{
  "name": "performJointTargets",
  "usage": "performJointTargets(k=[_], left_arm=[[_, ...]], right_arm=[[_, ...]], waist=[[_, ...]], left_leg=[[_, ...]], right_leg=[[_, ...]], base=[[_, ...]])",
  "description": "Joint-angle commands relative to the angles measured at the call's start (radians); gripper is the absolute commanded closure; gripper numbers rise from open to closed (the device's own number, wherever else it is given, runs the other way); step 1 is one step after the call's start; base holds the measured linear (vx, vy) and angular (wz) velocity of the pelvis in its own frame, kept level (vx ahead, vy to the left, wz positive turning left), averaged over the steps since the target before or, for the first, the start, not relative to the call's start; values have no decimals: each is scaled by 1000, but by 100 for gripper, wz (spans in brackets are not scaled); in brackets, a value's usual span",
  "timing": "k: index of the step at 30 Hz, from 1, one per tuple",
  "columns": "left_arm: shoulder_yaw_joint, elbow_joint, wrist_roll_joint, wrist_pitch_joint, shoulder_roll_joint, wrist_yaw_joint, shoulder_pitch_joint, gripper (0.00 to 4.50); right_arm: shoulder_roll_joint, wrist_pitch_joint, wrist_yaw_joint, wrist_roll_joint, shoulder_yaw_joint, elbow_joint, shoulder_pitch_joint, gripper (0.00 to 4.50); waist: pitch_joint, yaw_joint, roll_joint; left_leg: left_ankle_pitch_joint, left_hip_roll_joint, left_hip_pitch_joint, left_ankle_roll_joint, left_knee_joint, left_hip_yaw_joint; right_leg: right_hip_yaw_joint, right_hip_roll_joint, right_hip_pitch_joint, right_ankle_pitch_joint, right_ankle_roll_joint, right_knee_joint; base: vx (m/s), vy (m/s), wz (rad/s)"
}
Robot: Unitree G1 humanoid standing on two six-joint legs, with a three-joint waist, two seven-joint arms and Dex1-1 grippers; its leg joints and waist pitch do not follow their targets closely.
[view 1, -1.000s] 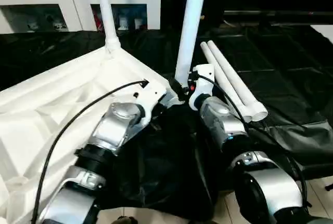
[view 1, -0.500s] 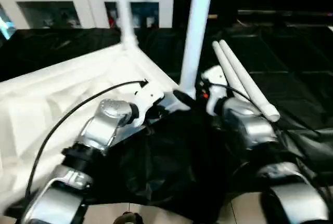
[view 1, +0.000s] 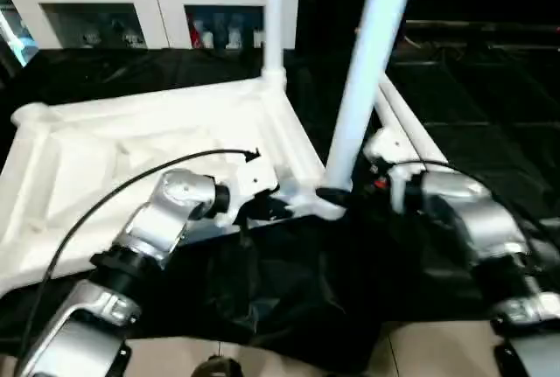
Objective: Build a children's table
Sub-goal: Insert table leg to table base
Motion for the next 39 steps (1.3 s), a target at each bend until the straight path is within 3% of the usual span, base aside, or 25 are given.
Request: performJointTargets(k=[1, 12, 15, 21, 22, 25, 27, 29, 32, 35, 37, 39], left_arm=[[18, -42, -37, -57, -4, -20, -29, 450], [16, -12, -17, -54, -9, 7, -31, 450], [43, 21, -6, -3, -43, 95, -53, 450], [98, 75, 23, 99, -135, 314, -104, 450], [108, 78, 27, 120, -154, 355, -110, 450], [133, 78, 36, 175, -210, 463, -123, 450], [139, 66, 36, 197, -265, 532, -124, 450], [135, 61, 36, 195, -275, 536, -122, 450], [99, 47, 47, 152, -275, 501, -102, 450], [88, 37, 43, 135, -264, 477, -86, 450], [82, 24, 38, 130, -256, 459, -74, 450], [73, 17, 40, 121, -245, 440, -63, 450]], right_arm=[[-13, 10, 14, 3, 16, -35, 7, 168], [41, 36, -26, 9, 28, -42, 41, 184], [104, 19, -143, -2, 0, 25, 30, 184], [271, -10, -445, -9, -80, 207, -40, 184], [301, -20, -493, -6, -94, 239, -54, 185], [377, -52, -613, -1, -124, 325, -96, 190], [438, -88, -694, -6, -139, 390, -131, 193], [449, -94, -706, -8, -140, 401, -138, 199], [470, -116, -720, -33, -134, 437, -157, 199], [470, -130, -694, -39, -127, 442, -159, 199], [469, -145, -674, -30, -137, 451, -166, 132], [463, -155, -660, -29, -137, 452, -169, 123]], waist=[[-79, -1, 2], [-82, 0, 6], [-80, -3, 5], [-79, -26, 6], [-77, -33, 8], [-80, -35, 9], [-82, -34, 4], [-83, -32, 7], [-84, -29, 5], [-81, -30, 2], [-79, -31, 1], [-79, -32, 2]], left_leg=[[-217, 60, 45, 23, -65, -36], [-196, 60, 47, 34, -61, -35], [-217, 60, 48, 22, -63, -35], [-299, 57, 51, -44, -69, -43], [-292, 57, 44, -44, -71, -42], [-275, 54, 46, -29, -66, -41], [-252, 54, 45, -13, -64, -39], [-226, 54, 45, -3, -63, -39], [-194, 54, 44, 25, -62, -37], [-206, 54, 44, 34, -62, -36], [-224, 55, 44, 27, -64, -37], [-240, 55, 45, 20, -66, -39]], right_leg=[[34, -54, 40, -109, -253, -62], [33, -53, 38, -56, -271, -56], [34, -53, 35, -84, -266, -58], [35, -56, 31, -194, -244, -67], [37, -55, 32, -180, -243, -66], [37, -56, 34, -161, -246, -69], [36, -54, 37, -138, -248, -68], [34, -54, 37, -114, -251, -67], [33, -52, 39, -70, -253, -63], [34, -53, 40, -97, -248, -67], [34, -54, 39, -135, -242, -70], [34, -54, 38, -157, -235, -71]], base=[[0, 0, 0], [0, 0, 0], [0, 0, 0], [0, 0, 0], [0, 0, 0], [0, 0, 0], [0, 0, 0], [0, 0, 0], [0, 0, 0], [0, 0, 0], [0, 0, 0], [0, 0, 0]])
